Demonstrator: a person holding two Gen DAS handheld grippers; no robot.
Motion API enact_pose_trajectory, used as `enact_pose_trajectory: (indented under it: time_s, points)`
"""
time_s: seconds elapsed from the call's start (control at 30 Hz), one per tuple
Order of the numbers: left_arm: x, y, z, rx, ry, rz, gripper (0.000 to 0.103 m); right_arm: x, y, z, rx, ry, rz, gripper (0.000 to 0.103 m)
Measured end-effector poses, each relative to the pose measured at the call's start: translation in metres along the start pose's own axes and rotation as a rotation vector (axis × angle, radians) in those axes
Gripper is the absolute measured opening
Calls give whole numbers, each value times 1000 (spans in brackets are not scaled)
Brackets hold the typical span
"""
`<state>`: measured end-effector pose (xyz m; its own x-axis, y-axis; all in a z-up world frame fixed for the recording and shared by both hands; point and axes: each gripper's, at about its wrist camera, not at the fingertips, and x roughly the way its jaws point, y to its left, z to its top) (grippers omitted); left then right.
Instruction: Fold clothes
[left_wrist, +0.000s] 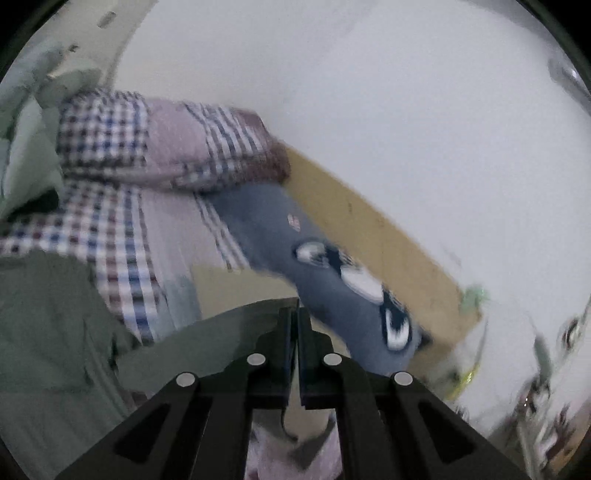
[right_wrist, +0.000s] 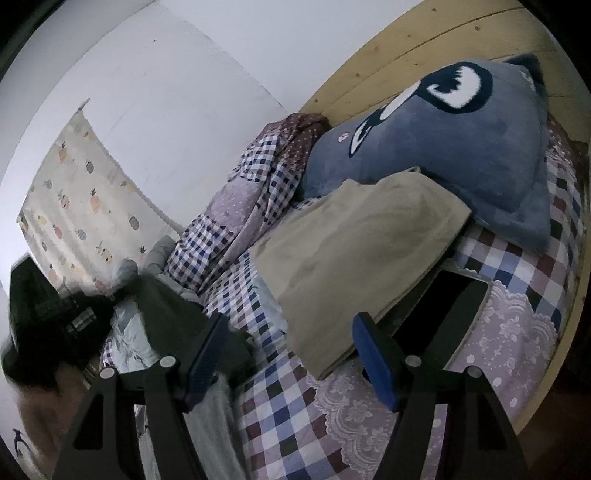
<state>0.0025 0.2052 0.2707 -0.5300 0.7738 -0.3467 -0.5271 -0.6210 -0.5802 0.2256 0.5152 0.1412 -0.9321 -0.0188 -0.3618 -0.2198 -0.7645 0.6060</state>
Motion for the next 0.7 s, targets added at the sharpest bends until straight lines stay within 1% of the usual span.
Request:
enact_pose_trajectory:
  time_s: [0.1,0.17,0.2,0.23,0.37,0.47,0.53,0.67,0.7]
  points:
    - [-26,17,42,-64,-110,-2,1,4,4,-3,-16,22,19,74]
    - [-43,30,62,-108,-174,-2,1,8,9,-5,-32,43,35,74]
    - [-55,36,71,-125,-222,6,1,10,11,-7,-43,55,44,74]
    - [-67,44,80,-145,-264,5,1,12,15,-9,-56,69,54,74]
    - [-109,80,97,-247,-400,46,1,22,29,-17,-114,119,87,74]
    - [-146,117,100,-317,-501,140,1,28,42,-25,-175,150,106,74]
    - [-168,145,100,-358,-551,193,0,33,50,-31,-216,173,110,74]
    - [-219,209,86,-440,-633,378,0,40,63,-43,-293,204,107,74]
    - [-226,225,79,-447,-620,435,0,40,66,-45,-310,208,107,74]
